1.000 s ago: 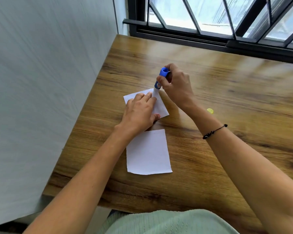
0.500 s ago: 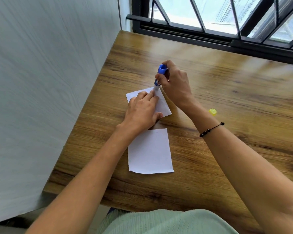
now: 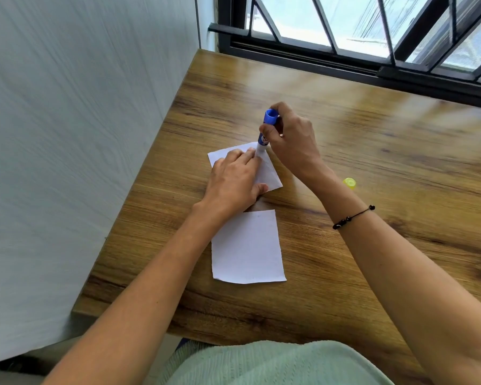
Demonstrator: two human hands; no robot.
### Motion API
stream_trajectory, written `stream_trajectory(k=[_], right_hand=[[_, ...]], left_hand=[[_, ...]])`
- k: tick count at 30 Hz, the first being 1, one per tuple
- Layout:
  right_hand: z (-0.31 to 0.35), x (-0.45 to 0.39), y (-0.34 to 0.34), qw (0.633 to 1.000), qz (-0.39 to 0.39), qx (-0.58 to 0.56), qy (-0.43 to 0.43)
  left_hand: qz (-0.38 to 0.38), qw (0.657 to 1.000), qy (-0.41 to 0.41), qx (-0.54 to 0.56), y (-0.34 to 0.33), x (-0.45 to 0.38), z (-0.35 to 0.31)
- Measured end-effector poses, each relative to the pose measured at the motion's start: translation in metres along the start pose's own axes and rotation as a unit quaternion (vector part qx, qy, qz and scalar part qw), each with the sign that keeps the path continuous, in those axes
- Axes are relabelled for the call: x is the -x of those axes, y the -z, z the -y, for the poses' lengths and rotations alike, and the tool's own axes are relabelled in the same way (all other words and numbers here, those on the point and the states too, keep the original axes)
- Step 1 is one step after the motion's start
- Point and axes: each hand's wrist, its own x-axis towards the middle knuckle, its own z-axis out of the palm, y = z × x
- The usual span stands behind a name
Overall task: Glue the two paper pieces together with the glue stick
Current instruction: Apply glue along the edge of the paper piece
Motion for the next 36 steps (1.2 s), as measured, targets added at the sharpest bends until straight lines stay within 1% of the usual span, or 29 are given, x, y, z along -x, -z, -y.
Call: stream_trajectory(k=[9,26,32,36], right_hand=[[0.002,0.019,0.01,1.0,0.02,0.001,0.014],[-0.004,0.057,0.033,0.998,0.055,-0.007,0.021],[-0.004,0.066,0.04,1.0,0.016,-0.012,0.004],[-0.004,0.067,0.045,1.0,0.006,-0.013,-0.005]], left_hand=[[-0.009,1.0,0.004,0.02,-0.003,-0.001,0.002],[-0.001,1.0,0.012,-0.008,-0.001,-0.002,-0.001],[0.0,0.999,0.033,-0.011,-0.001,-0.006,-0.008],[-0.009,0.999,0.039,-0.015,-0.003,-0.008,-0.011]])
